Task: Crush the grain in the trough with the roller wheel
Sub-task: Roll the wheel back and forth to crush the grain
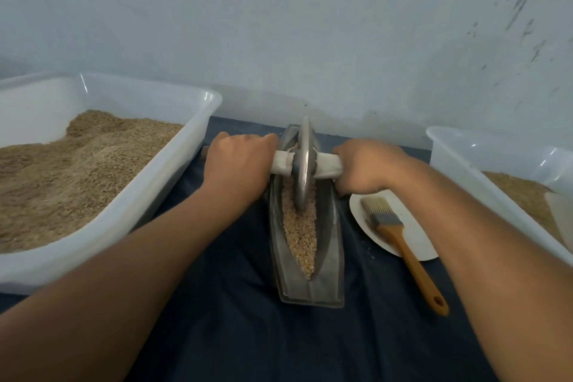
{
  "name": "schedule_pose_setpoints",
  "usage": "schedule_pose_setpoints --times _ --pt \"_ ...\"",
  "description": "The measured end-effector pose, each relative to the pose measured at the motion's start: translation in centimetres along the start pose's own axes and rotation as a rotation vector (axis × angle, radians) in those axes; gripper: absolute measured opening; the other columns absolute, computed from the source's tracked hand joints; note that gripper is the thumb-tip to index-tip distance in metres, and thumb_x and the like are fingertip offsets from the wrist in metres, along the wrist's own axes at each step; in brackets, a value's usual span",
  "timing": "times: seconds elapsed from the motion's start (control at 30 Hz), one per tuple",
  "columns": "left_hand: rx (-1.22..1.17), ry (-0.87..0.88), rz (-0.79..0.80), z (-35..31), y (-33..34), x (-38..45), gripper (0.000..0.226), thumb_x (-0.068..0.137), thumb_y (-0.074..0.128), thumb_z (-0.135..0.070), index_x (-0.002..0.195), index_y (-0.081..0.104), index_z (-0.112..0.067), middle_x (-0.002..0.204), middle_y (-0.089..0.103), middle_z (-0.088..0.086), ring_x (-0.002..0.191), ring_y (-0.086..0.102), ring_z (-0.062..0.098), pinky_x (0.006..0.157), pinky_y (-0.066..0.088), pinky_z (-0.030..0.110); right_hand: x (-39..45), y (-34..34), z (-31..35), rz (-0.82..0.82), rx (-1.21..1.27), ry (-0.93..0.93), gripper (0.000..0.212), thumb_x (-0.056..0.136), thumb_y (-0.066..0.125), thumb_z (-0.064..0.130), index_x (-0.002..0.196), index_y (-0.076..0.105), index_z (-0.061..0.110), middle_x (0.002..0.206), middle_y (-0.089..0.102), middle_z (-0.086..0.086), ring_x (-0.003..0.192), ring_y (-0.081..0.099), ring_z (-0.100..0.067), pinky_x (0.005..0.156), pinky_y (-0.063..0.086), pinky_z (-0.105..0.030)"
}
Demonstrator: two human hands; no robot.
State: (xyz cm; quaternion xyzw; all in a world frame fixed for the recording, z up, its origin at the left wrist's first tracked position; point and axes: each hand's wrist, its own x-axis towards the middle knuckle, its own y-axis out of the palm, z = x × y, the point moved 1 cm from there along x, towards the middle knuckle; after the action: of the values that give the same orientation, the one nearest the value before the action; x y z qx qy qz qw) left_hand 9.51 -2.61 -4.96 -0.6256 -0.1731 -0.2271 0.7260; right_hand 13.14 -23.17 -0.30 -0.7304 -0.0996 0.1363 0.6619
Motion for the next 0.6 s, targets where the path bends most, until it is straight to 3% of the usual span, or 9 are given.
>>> schedule_pose_setpoints --times 0.13,0.23,0.33,0.5,0.6 --pt "0.003 0.020 0.036 0.1 0.3 1.6 0.023 0.089 0.062 -0.024 0.090 0.039 -0.025 0.071 0.045 -0.007 0.061 0.043 0.018 0.067 0.031 0.035 1.2 -0.4 -0.5 0.092 0.139 -0.023 0.021 0.069 0.080 0.025 0.086 0.069 0.026 0.079 0.072 -0.001 0.075 0.070 -0.022 0.063 0.054 -0.033" --pt "-0.007 0.028 0.009 0.1 0.4 2.4 0.021 0.090 0.059 -0.023 0.091 0.039 -0.026 0.072 0.047 -0.006 0.062 0.043 0.018 0.066 0.030 0.035 1.8 -0.6 -0.8 0.152 0.149 -0.026 0.028 0.069 0.084 0.031 0.092 0.071 0.022 0.085 0.074 -0.004 0.082 0.071 -0.025 0.070 0.056 -0.036" --pt "-0.032 0.018 0.010 0.3 0.7 2.3 0.021 0.090 0.059 -0.024 0.090 0.038 -0.026 0.070 0.046 -0.006 0.062 0.045 0.019 0.067 0.031 0.035 2.4 -0.9 -0.7 0.165 0.134 -0.008 0.027 0.069 0.085 0.033 0.088 0.070 0.021 0.079 0.071 -0.002 0.070 0.066 -0.021 0.057 0.047 -0.027" --pt "-0.061 0.005 -0.024 0.4 0.9 1.2 0.025 0.089 0.059 -0.022 0.090 0.035 -0.024 0.070 0.045 -0.006 0.059 0.042 0.019 0.068 0.032 0.035 2.1 -0.4 -0.1 0.006 0.005 0.002 0.021 0.069 0.076 0.027 0.087 0.066 0.025 0.078 0.067 0.001 0.069 0.064 -0.019 0.059 0.049 -0.029" --pt "-0.040 -0.002 -0.055 0.2 0.4 0.3 0.027 0.087 0.062 -0.020 0.091 0.035 -0.023 0.075 0.050 -0.005 0.059 0.041 0.018 0.068 0.032 0.034 1.1 0.2 -0.1 -0.146 -0.072 -0.004 0.020 0.072 0.069 0.030 0.090 0.062 0.032 0.076 0.063 0.007 0.068 0.060 -0.015 0.053 0.042 -0.026"
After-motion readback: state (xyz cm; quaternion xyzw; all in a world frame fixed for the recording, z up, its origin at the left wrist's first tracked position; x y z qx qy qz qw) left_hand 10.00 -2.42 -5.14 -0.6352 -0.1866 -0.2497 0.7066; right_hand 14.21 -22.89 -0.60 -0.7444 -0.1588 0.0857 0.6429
